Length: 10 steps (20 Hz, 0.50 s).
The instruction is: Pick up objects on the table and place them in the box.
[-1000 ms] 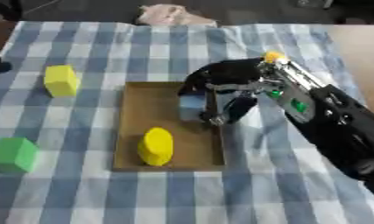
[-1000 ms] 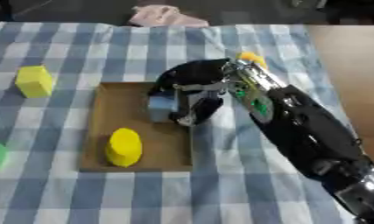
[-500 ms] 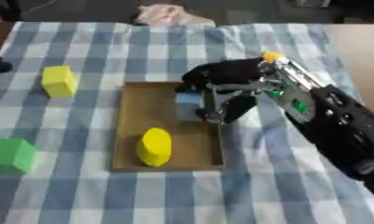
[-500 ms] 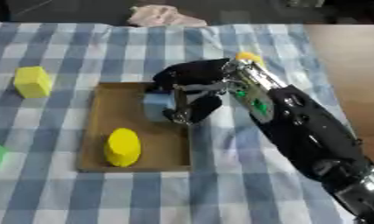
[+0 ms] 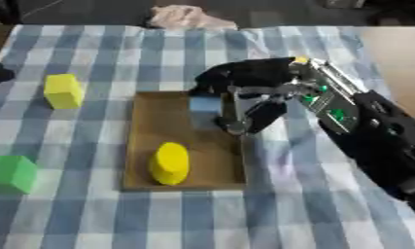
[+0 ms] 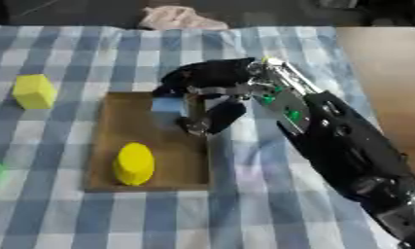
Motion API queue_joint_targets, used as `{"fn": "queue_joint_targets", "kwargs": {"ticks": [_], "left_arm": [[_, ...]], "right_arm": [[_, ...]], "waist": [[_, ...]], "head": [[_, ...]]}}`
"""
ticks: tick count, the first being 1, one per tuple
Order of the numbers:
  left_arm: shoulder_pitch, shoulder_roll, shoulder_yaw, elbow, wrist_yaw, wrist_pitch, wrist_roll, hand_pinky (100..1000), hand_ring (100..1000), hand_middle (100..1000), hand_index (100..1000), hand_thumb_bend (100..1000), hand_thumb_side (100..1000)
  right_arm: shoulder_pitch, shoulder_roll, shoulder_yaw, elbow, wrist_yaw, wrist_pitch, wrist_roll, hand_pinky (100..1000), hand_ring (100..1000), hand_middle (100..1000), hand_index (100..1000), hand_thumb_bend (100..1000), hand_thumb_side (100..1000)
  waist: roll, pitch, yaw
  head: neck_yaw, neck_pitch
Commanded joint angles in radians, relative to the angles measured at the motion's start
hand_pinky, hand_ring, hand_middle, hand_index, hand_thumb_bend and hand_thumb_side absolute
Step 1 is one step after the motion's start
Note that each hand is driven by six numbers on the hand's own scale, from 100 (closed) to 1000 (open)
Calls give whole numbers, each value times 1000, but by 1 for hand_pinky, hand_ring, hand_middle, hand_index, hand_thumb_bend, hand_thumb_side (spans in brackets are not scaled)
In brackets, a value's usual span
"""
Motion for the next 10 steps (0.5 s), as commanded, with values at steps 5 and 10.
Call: {"fn": "queue_joint_targets", "kwargs": {"ticks": [5, 10], "left_arm": [[-8, 8, 4, -21, 1, 2, -2, 927, 728, 651, 827, 100, 666], [-10, 7, 4, -21, 2, 2, -2, 927, 729, 651, 826, 100, 666]], "right_arm": [[-7, -23, -6, -14, -27, -24, 85, 1000, 1000, 1000, 1000, 100, 344], [-6, -18, 0, -5, -51, -15, 85, 1000, 1000, 1000, 1000, 100, 315]], "waist": [[7, -22, -4], [8, -21, -4]], "head": [[0, -8], [-2, -8]]}}
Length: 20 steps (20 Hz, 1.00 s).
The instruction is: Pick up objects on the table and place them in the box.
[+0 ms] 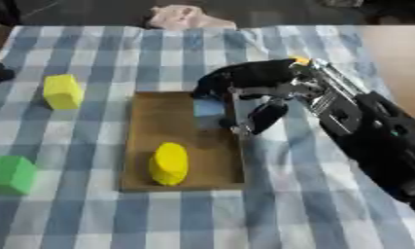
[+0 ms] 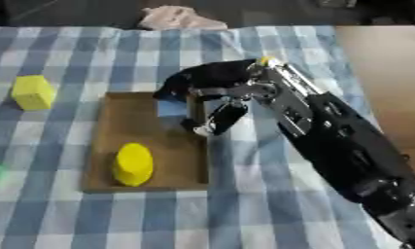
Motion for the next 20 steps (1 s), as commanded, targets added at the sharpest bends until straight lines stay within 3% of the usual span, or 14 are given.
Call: {"fn": "queue_joint_targets", "kwargs": {"ticks": [1, 2, 3, 4, 12, 13, 14, 15, 16, 18, 20], "left_arm": [[-10, 7, 4, -21, 2, 2, -2, 927, 729, 651, 826, 100, 666], [-10, 7, 4, -21, 2, 2, -3, 927, 729, 651, 826, 100, 666], [-10, 7, 4, -21, 2, 2, -3, 927, 730, 652, 826, 100, 666], [-10, 7, 4, -21, 2, 2, -4, 927, 730, 652, 827, 100, 666], [-9, 6, 5, -21, 4, 2, -7, 927, 731, 650, 824, 100, 662], [-9, 6, 5, -21, 4, 2, -7, 927, 731, 650, 824, 100, 663], [-10, 6, 5, -21, 5, 2, -8, 927, 731, 650, 824, 100, 664], [-10, 5, 5, -21, 6, 2, -7, 928, 731, 650, 824, 100, 665], [-10, 5, 5, -21, 7, 3, -7, 928, 731, 650, 824, 100, 666], [-10, 5, 6, -21, 9, 3, -7, 927, 730, 649, 824, 100, 666], [-10, 6, 6, -21, 11, 3, -8, 927, 730, 649, 824, 100, 666]], "right_arm": [[-14, -16, -3, -5, -29, -49, 55, 1000, 1000, 1000, 1000, 100, 309], [-15, -16, -4, -5, -35, -51, 57, 1000, 1000, 1000, 1000, 100, 296], [-15, -15, -6, -5, -41, -52, 58, 1000, 1000, 1000, 1000, 100, 489], [-15, -14, -7, -6, -50, -55, 54, 1000, 1000, 1000, 1000, 100, 1000], [-12, -6, -12, 26, -34, -84, -6, 1000, 1000, 1000, 1000, 100, 1000], [-14, -4, -11, 27, -24, -91, -12, 1000, 1000, 1000, 1000, 100, 985], [-14, -2, -11, 30, -12, -96, -16, 1000, 1000, 1000, 1000, 100, 890], [-14, 1, -11, 34, -1, -102, -18, 1000, 1000, 1000, 1000, 100, 706], [-14, 3, -11, 40, 8, -105, -18, 1000, 1000, 1000, 1000, 100, 668], [-11, 7, -12, 57, 19, -103, -13, 1000, 1000, 1000, 1000, 100, 234], [-9, 11, -13, 74, 15, -89, -5, 1000, 1000, 1000, 1000, 100, 268]], "waist": [[4, -21, 0], [4, -21, -1], [4, -21, -1], [4, -21, -1], [4, -20, 1], [4, -20, 1], [4, -20, 1], [4, -20, 2], [4, -20, 2], [4, -20, 3], [4, -19, 4]], "head": [[-1, -8], [-1, -8], [-1, -8], [-1, -8], [0, -6], [0, -6], [-1, -5], [-1, -5], [-1, -5], [-1, -4], [0, -4]]}}
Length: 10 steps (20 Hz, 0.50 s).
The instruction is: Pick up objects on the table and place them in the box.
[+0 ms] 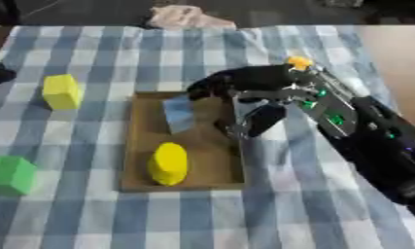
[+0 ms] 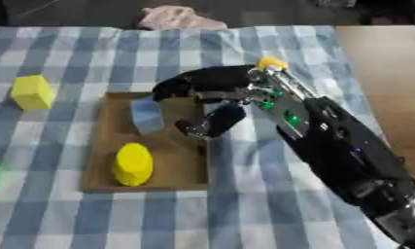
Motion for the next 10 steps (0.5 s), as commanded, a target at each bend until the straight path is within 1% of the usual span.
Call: {"fn": "queue_joint_targets", "kwargs": {"ticks": [1, 2, 3, 5, 6, 7, 9, 10], "left_arm": [[-11, 13, 6, -21, 5, 0, -4, 927, 730, 649, 824, 100, 665], [-11, 13, 6, -21, 5, 0, -5, 927, 730, 649, 823, 100, 665], [-11, 13, 6, -21, 5, 0, -5, 927, 730, 649, 823, 100, 666], [-12, 13, 6, -21, 6, 0, -6, 927, 730, 649, 823, 100, 666], [-12, 14, 6, -21, 5, 0, -6, 927, 730, 649, 823, 100, 665], [-11, 14, 7, -21, 5, 0, -6, 927, 731, 649, 823, 100, 667], [-10, 15, 7, -21, 5, 1, -6, 926, 731, 649, 823, 100, 667], [-10, 15, 7, -21, 5, 1, -6, 926, 731, 649, 823, 100, 667]], "right_arm": [[-14, -2, -17, 15, -4, -26, 51, 1000, 1000, 1000, 1000, 100, 308], [-12, 1, -18, 29, -25, -3, 59, 1000, 1000, 1000, 1000, 100, 374], [-13, 5, -19, 36, -51, 22, 72, 1000, 1000, 1000, 1000, 100, 353], [-17, 4, -23, 22, -90, 47, 85, 1000, 1000, 1000, 1000, 100, 309], [-16, 2, -25, 11, -103, 52, 84, 1000, 1000, 1000, 1000, 100, 295], [-15, -2, -29, -2, -112, 55, 79, 1000, 1000, 1000, 1000, 100, 262], [-14, -15, -43, -36, -121, 58, 47, 1000, 1000, 1000, 1000, 100, 242], [-14, -25, -54, -56, -122, 59, 23, 988, 1000, 1000, 1000, 100, 357]], "waist": [[4, -19, 1], [3, -19, 1], [3, -19, 1], [3, -19, 0], [3, -19, 0], [3, -19, -1], [3, -20, -3], [3, -20, -5]], "head": [[0, -4], [0, -3], [0, -2], [0, -2], [1, -2], [2, -2], [4, -1], [6, 0]]}}
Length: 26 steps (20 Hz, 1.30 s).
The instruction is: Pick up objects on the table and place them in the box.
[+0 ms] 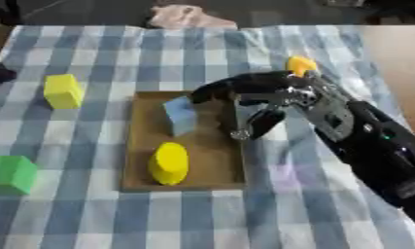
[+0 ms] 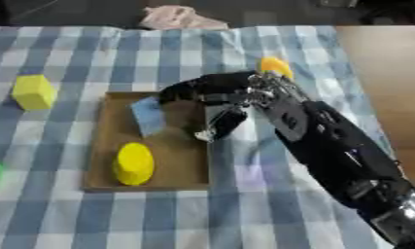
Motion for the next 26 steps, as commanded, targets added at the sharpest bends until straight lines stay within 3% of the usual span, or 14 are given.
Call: {"fn": "queue_joint_targets", "kwargs": {"ticks": [1, 4, 9, 13, 20, 26], "left_arm": [[-9, 16, 8, -21, 4, -1, -3, 926, 731, 649, 823, 100, 667], [-7, 19, 9, -21, 1, 0, -2, 927, 731, 649, 823, 100, 669], [-6, 24, 12, -21, -4, 2, -1, 926, 732, 650, 823, 100, 672], [-6, 29, 13, -21, -9, 2, 0, 926, 733, 650, 823, 100, 676], [-21, 45, 10, -21, -14, -3, -2, 926, 734, 651, 823, 100, 670], [-30, 53, 6, -21, -16, -5, -7, 927, 735, 652, 823, 100, 676]], "right_arm": [[-16, -48, -42, -72, -17, -5, -52, 978, 1000, 1000, 1000, 100, 423], [-15, -95, -88, -121, -39, 25, -142, 942, 954, 895, 1000, 100, 602], [-21, -198, -187, -165, -88, 107, -237, 917, 900, 812, 954, 100, 597], [-18, -258, -253, -70, 10, 146, -261, 891, 882, 803, 902, 100, 611], [-9, -293, -312, 76, 167, 104, -267, 915, 950, 879, 1000, 100, 670], [0, -304, -331, 112, 197, 79, -258, 941, 976, 883, 1000, 100, 791]], "waist": [[2, -21, -3], [1, -20, -7], [-1, -16, -14], [-4, -9, -18], [-8, 10, -17], [-12, 25, -18]], "head": [[6, 0], [10, 1], [18, 3], [18, -5], [-10, -16], [-22, -31]]}}
